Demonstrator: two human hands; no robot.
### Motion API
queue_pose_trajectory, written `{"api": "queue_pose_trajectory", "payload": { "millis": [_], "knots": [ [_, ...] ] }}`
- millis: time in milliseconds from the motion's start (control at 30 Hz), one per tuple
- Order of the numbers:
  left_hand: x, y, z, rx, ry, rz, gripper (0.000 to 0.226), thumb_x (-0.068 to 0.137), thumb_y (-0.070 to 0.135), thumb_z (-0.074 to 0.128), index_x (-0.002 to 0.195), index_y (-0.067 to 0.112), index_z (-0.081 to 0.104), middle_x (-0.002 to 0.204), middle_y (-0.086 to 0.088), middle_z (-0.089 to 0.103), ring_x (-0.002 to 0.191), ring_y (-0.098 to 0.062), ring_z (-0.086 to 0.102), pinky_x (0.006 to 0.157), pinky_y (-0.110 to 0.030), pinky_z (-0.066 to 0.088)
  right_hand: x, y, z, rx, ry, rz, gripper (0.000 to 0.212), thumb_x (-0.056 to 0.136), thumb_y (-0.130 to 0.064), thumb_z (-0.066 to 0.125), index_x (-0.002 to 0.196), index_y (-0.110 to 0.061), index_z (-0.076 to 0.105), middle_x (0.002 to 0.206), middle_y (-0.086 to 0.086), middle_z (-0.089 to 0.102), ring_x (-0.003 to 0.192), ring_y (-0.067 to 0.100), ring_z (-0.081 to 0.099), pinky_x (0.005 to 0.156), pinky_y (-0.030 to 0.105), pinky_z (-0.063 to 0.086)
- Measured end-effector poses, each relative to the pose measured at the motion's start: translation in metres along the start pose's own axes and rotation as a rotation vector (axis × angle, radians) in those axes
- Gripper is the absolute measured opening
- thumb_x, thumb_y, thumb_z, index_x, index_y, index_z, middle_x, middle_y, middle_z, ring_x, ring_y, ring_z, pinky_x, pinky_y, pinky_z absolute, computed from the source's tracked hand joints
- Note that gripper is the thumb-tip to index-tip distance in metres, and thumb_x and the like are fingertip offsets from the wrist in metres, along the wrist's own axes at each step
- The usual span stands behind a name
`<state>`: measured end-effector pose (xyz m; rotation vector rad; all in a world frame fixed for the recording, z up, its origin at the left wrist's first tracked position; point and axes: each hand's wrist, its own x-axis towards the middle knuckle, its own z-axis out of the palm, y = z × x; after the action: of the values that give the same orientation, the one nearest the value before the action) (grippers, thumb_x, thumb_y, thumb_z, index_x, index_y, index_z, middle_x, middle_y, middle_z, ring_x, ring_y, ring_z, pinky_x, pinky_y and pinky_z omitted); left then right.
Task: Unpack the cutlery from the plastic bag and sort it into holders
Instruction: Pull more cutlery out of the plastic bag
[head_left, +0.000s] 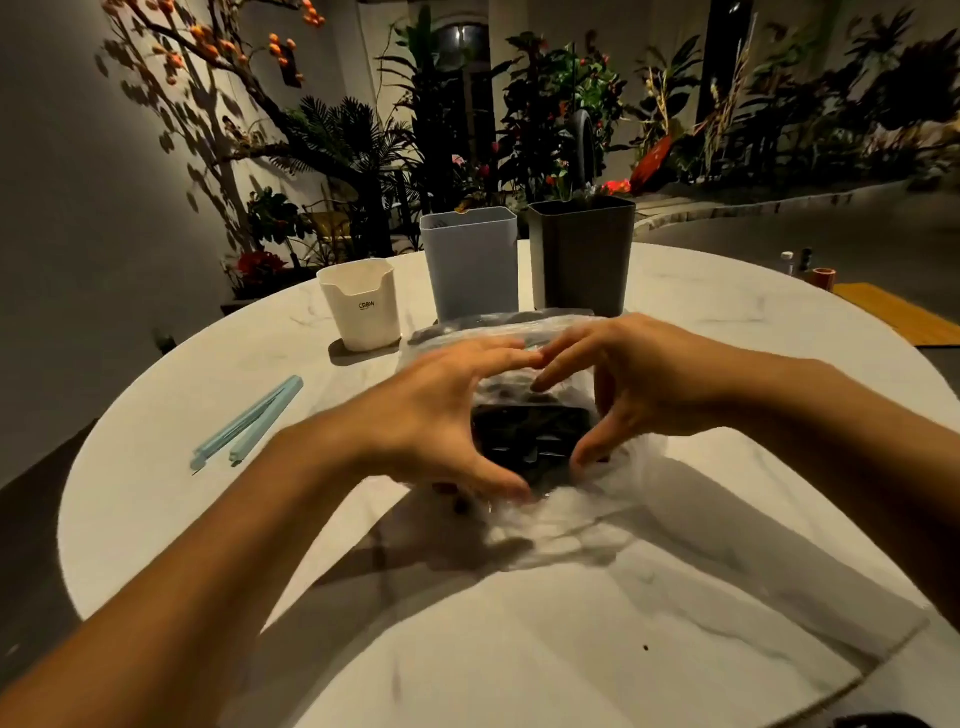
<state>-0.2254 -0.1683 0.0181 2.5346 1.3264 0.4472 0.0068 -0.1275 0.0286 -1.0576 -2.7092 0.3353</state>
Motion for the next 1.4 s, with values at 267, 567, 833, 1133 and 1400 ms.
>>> {"api": "queue_pose_trajectory", "payload": {
  "millis": [267,567,833,1133,1400],
  "knots": [
    [0.021,0.001,0.013,-0.154,0.466,-0.025,0.02,0.088,0.015,0.044,0.089,0.019,0.063,0.082,0.004,0.065,0.076,-0.011,0.061,0.066,-0.021,0.052,0.021,-0.017,0.012,-0.173,-0.131,-0.022,0.054,0.072,-0.042,0.085,0.122,-0.033,0.065,0.111,-0.012,0.059,0.099,0.012,0.059,0.085,0.026,0.056],
    [0.024,-0.038,0.045,-0.29,0.508,-0.039,0.021,0.103,0.021,0.045,0.113,0.018,0.064,0.1,0.006,0.067,0.096,-0.013,0.064,0.087,-0.033,0.056,0.023,0.006,0.037,-0.008,0.15,-0.062,0.036,0.077,-0.037,0.08,0.112,-0.031,0.073,0.107,-0.013,0.059,0.093,0.007,0.057,0.077,0.021,0.056],
    [0.026,-0.038,0.046,-0.291,0.496,-0.063,0.026,0.103,0.018,0.044,0.117,0.018,0.067,0.103,0.006,0.069,0.1,-0.011,0.066,0.091,-0.032,0.057,0.021,0.009,0.041,-0.056,0.218,-0.096,0.033,0.085,-0.027,0.073,0.118,-0.031,0.072,0.109,-0.011,0.065,0.093,0.008,0.06,0.079,0.021,0.055],
    [0.017,-0.03,0.045,-0.29,0.404,-0.024,0.026,0.094,0.04,0.049,0.103,0.022,0.065,0.101,0.006,0.063,0.098,-0.014,0.061,0.085,-0.039,0.056,0.018,0.008,0.041,-0.009,0.422,-0.125,0.026,0.081,-0.027,0.075,0.107,-0.023,0.076,0.096,-0.007,0.069,0.083,0.009,0.063,0.071,0.023,0.057],
    [0.01,-0.034,0.042,-0.528,0.364,-0.119,0.038,0.1,0.043,0.035,0.102,0.015,0.06,0.1,-0.005,0.064,0.099,-0.026,0.061,0.092,-0.053,0.05,0.018,0.002,0.046,0.062,0.133,-0.099,0.039,0.09,-0.027,0.065,0.128,-0.039,0.062,0.111,-0.019,0.051,0.103,0.004,0.05,0.087,0.02,0.051]
  ]
}}
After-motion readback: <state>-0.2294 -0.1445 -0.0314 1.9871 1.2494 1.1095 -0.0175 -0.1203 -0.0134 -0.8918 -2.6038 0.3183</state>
